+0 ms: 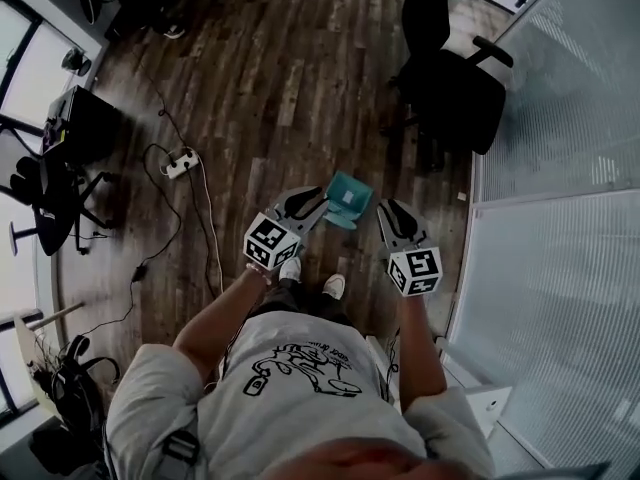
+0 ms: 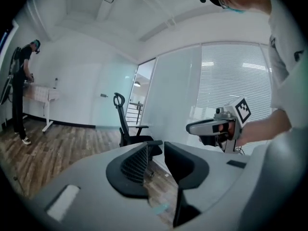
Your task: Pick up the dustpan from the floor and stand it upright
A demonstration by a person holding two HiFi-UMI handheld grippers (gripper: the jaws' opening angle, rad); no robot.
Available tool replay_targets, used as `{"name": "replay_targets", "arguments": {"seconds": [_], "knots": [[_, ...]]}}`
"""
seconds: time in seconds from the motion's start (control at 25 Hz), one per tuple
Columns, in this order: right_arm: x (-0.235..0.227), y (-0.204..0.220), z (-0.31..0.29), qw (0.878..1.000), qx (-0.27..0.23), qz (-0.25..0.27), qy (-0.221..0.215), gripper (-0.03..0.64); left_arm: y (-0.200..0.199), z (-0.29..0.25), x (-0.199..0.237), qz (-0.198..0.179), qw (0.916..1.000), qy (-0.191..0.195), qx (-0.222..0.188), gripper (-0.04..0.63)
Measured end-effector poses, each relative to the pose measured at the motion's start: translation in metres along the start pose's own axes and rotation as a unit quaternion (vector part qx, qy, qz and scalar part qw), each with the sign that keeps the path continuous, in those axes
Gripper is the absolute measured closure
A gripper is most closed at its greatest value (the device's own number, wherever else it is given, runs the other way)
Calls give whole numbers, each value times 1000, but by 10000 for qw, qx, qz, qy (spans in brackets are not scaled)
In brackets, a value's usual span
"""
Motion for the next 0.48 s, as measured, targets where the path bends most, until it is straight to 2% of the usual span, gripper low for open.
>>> {"name": "replay_targets", "arguments": {"seconds": [0.28,0.48], "knots": [[25,-75,37,9995,-311,75,21,546,-80,30,-28,-164,9986,25,-499,506],[43,-112,55,9993,-354,133,-49,551,-117,47,-44,-224,9974,44,-677,508]]}}
Point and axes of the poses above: the fingertips, and each gripper's own axes: z backward along the fingers, x to its left, y out of its underside, the point moved 2 cm from there along z, backward along the fingers, and after that the axes turned 2 degrees about z, right-handed, at the moved point
